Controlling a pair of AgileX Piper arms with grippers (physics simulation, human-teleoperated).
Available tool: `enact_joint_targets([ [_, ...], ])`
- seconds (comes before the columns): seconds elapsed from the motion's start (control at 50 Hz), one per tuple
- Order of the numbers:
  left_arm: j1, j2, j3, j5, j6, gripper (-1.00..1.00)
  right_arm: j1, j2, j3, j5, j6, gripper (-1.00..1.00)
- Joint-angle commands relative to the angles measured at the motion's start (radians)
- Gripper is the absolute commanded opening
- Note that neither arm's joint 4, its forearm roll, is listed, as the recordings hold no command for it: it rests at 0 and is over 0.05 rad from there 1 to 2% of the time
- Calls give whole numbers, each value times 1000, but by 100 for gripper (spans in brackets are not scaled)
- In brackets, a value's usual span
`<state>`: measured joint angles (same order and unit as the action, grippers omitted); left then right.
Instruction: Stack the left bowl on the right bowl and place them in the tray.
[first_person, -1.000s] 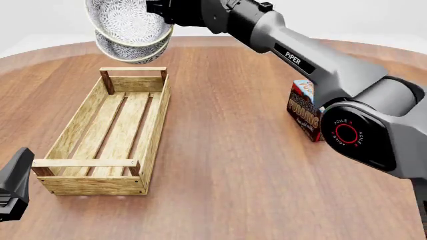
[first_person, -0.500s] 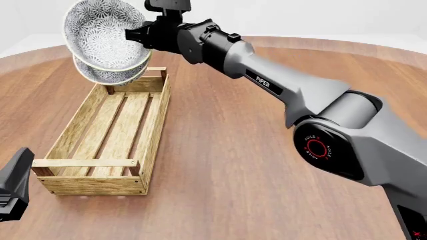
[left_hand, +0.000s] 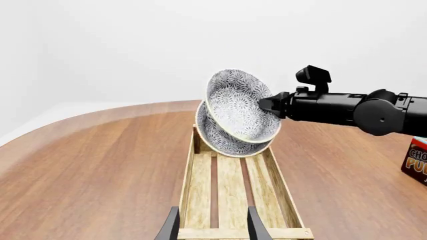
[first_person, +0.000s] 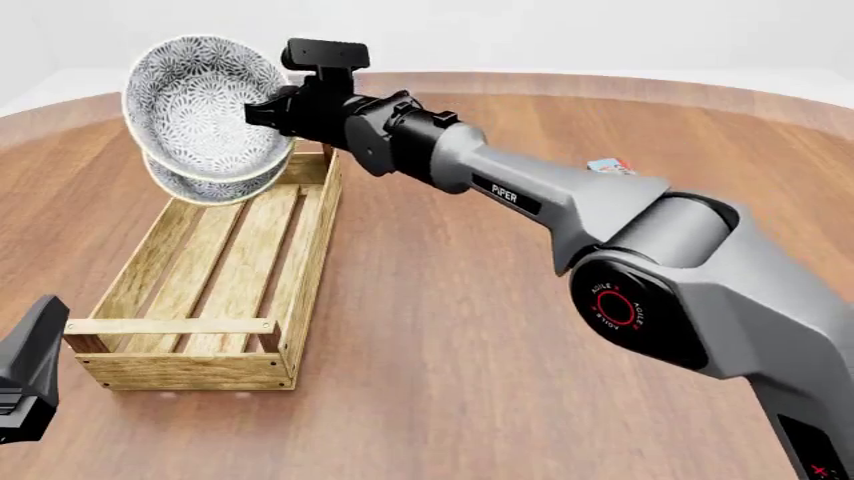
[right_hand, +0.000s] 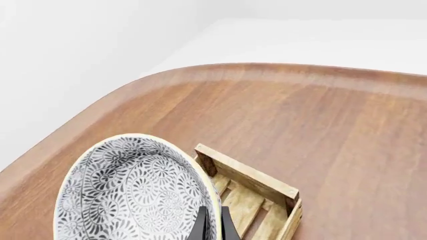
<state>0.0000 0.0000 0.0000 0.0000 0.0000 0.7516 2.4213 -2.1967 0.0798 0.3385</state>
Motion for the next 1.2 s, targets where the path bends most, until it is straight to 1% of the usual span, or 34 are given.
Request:
enact_joint_targets([
  [0.02,0,0,0,0,0,100,8,-9,55,-75,12,-100],
  [0.16,0,0,0,0,0,100,12,-13,96,-117,18,-100],
  [0.2,0,0,0,0,0,100,14,-10,100,-118,13,-100],
  [0.28,0,0,0,0,0,100,20,-10,112,-127,22,-100],
  [0.52,0,0,0,0,0,100,25,-6,135,-134,25,-100],
  [0.8,0,0,0,0,0,100,32,-21,199,-173,44,-100],
  [1.2,0,0,0,0,0,100,41,-6,249,-211,70,-100],
])
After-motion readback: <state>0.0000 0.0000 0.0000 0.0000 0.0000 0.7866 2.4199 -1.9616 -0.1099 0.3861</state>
